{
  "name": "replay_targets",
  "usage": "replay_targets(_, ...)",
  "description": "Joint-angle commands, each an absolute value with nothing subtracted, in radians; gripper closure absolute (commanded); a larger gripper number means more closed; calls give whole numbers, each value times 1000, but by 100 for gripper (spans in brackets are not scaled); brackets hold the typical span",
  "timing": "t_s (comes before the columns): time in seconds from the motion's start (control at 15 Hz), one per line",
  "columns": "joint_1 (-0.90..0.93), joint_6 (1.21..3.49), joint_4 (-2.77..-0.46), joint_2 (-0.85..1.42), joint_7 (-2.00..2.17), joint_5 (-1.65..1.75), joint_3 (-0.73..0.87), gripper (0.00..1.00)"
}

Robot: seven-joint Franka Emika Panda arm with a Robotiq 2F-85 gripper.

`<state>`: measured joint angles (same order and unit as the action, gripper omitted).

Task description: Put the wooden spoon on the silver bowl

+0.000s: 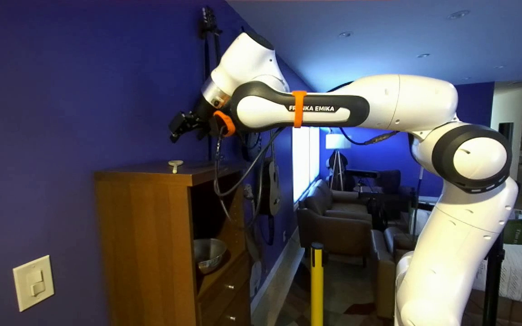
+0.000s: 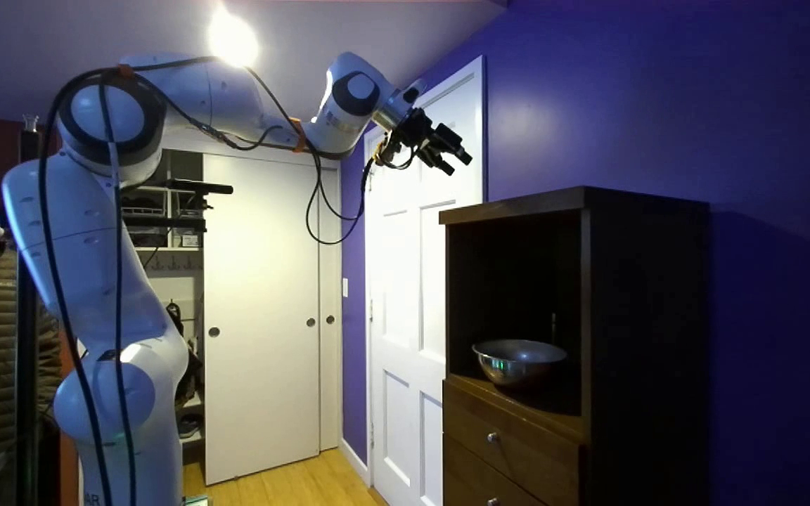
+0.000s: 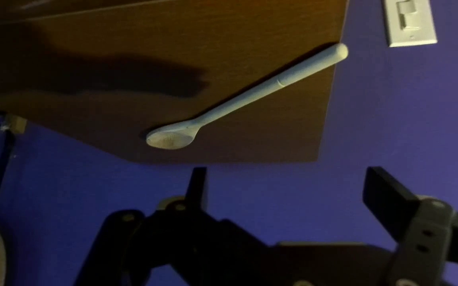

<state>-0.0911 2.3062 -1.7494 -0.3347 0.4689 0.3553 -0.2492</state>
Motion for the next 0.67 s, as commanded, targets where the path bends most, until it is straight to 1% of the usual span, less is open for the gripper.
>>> replay_targets(0.0,-125,2175,-1632,-250,507,547,-314,0)
replay_targets(0.07,-89,2257,-1721,-300,508,488,-272,0)
replay_targets(0.27,-83,2198,-1671,-264,509,532,-277,0)
replay_targets(0.6,-34,1870,-1529,-198,508,445,-289,0)
